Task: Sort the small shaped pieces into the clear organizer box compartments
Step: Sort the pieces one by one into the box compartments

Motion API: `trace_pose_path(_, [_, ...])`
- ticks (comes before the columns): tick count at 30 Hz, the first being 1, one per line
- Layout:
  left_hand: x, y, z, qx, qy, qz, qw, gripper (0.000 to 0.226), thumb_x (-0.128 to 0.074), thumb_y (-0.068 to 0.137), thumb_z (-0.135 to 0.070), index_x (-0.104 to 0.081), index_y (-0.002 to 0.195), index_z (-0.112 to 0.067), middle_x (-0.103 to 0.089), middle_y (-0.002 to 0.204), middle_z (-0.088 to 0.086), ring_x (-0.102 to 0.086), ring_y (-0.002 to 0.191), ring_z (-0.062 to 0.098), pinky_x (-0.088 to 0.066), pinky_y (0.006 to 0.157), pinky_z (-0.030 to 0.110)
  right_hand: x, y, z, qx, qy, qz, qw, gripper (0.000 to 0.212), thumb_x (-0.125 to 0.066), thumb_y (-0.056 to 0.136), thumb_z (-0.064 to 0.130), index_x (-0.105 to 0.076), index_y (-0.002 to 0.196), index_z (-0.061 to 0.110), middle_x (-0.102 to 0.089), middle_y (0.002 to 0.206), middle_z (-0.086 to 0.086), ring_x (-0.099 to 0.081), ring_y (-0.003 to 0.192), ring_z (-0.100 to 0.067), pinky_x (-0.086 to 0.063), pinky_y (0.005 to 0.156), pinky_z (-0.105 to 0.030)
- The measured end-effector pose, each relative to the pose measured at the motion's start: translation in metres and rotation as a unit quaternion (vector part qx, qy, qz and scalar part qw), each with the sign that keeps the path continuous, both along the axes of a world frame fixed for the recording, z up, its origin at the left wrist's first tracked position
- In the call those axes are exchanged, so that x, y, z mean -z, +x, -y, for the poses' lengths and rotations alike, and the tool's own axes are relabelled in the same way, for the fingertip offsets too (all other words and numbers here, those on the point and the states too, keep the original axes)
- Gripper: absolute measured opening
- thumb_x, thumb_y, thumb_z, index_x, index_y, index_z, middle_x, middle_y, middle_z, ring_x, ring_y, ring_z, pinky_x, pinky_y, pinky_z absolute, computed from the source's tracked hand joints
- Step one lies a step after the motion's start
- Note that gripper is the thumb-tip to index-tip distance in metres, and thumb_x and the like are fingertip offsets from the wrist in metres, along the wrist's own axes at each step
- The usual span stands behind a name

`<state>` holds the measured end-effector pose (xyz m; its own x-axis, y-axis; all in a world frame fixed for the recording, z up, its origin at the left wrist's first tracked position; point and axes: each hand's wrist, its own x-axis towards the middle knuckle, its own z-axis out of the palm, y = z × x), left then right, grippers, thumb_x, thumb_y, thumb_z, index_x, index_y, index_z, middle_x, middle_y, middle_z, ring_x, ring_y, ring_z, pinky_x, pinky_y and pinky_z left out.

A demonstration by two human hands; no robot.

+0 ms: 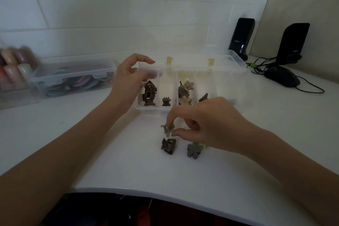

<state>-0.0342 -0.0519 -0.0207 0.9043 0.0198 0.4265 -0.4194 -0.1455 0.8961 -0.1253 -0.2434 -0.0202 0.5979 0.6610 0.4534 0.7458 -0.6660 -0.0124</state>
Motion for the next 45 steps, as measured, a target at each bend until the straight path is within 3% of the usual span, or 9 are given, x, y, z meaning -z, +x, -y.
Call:
trace_pose_path(9, [-0.003, -0.006, 0.002, 0.011, -0.010, -0.004, 1.000, 0.022, -0.065, 0.061, -0.019, -0.062, 0.081, -0.030, -0.061, 0.084, 0.017, -0.056, 0.076, 0.024, -0.044, 0.065, 0.030, -0.002, -0.002, 0.001, 0.022, 0.083, 0.002, 0.996, 0.021, -0.066, 0.079, 0.029, -0.049, 0.086, 0.038, -0.032, 0.046, 0.013, -0.032, 0.039, -0.004, -0.036, 0.043, -0.018])
trace_pose_path(11, [-0.004, -0.006, 0.002, 0.013, -0.014, -0.005, 1.000, 0.022, -0.065, 0.060, -0.021, -0.062, 0.080, -0.030, -0.059, 0.083, 0.018, -0.053, 0.075, 0.023, -0.043, 0.066, 0.033, -0.007, -0.002, 0.004, 0.059, 0.142, 0.027, 0.988, 0.021, -0.063, 0.080, 0.030, -0.047, 0.080, 0.043, -0.041, 0.047, 0.011, -0.038, 0.041, -0.011, -0.033, 0.042, -0.017])
trace_pose_path(15, [-0.004, -0.007, 0.002, 0.015, -0.012, -0.008, 1.000, 0.022, -0.066, 0.061, -0.021, -0.062, 0.080, -0.029, -0.060, 0.081, 0.017, -0.054, 0.076, 0.022, -0.042, 0.065, 0.028, -0.018, 0.005, 0.018, 0.169, 0.239, 0.096, 0.951, 0.012, -0.066, 0.082, 0.025, -0.055, 0.087, 0.029, -0.040, 0.046, 0.007, -0.040, 0.041, -0.010, -0.039, 0.044, -0.026])
trace_pose_path(19, [-0.003, -0.005, 0.001, 0.014, -0.013, -0.006, 1.000, 0.020, -0.067, 0.065, -0.018, -0.062, 0.081, -0.029, -0.058, 0.080, 0.016, -0.052, 0.074, 0.021, -0.041, 0.062, 0.026, -0.013, 0.009, 0.015, 0.233, 0.184, 0.118, 0.948, 0.010, -0.064, 0.083, 0.025, -0.056, 0.088, 0.028, -0.039, 0.046, 0.008, -0.044, 0.042, -0.009, -0.046, 0.044, -0.031])
trace_pose_path(23, [0.000, -0.002, 0.001, 0.017, -0.008, -0.006, 1.000, 0.023, -0.068, 0.074, -0.008, -0.062, 0.082, -0.028, -0.057, 0.079, 0.013, -0.049, 0.073, 0.020, -0.042, 0.063, 0.025, -0.013, 0.019, 0.010, 0.257, 0.177, 0.129, 0.941, 0.005, -0.059, 0.088, 0.027, -0.059, 0.092, 0.024, -0.047, 0.049, 0.004, -0.046, 0.043, -0.017, -0.040, 0.044, -0.029])
trace_pose_path(29, [-0.002, -0.005, 0.003, 0.014, -0.021, -0.018, 1.000, 0.023, -0.062, 0.062, -0.016, -0.063, 0.082, -0.029, -0.060, 0.083, 0.016, -0.052, 0.076, 0.021, -0.041, 0.063, 0.028, -0.010, 0.026, 0.007, 0.279, 0.087, 0.065, 0.954, 0.031, -0.039, 0.095, 0.045, -0.054, 0.122, 0.042, -0.066, 0.068, 0.002, -0.061, 0.061, -0.022, -0.035, 0.049, -0.023])
trace_pose_path(34, [-0.002, -0.004, 0.002, 0.011, -0.017, -0.017, 1.000, 0.023, -0.061, 0.064, -0.015, -0.063, 0.082, -0.029, -0.063, 0.082, 0.011, -0.055, 0.077, 0.020, -0.043, 0.066, 0.028, -0.010, 0.022, 0.010, 0.259, 0.047, 0.092, 0.960, 0.037, -0.033, 0.096, 0.045, -0.042, 0.133, 0.044, -0.065, 0.065, 0.001, -0.059, 0.057, -0.023, -0.031, 0.047, -0.022])
trace_pose_path(40, [-0.002, -0.004, 0.003, 0.010, -0.018, -0.017, 1.000, 0.024, -0.064, 0.062, -0.018, -0.063, 0.084, -0.027, -0.065, 0.084, 0.014, -0.056, 0.076, 0.022, -0.044, 0.066, 0.032, -0.011, 0.013, 0.011, 0.083, 0.159, 0.086, 0.980, 0.023, -0.055, 0.087, 0.035, -0.068, 0.106, 0.035, -0.037, 0.051, 0.028, -0.037, 0.042, 0.008, -0.031, 0.047, -0.013])
trace_pose_path(45, [-0.003, -0.007, 0.005, 0.014, -0.019, -0.024, 0.999, 0.027, -0.060, 0.058, -0.018, -0.062, 0.083, -0.026, -0.063, 0.086, 0.015, -0.057, 0.078, 0.023, -0.046, 0.067, 0.032, -0.016, -0.001, 0.003, -0.034, 0.086, -0.070, 0.993, 0.024, -0.058, 0.080, 0.043, -0.069, 0.101, 0.039, -0.068, 0.063, 0.012, -0.043, 0.043, 0.003, -0.032, 0.051, -0.004])
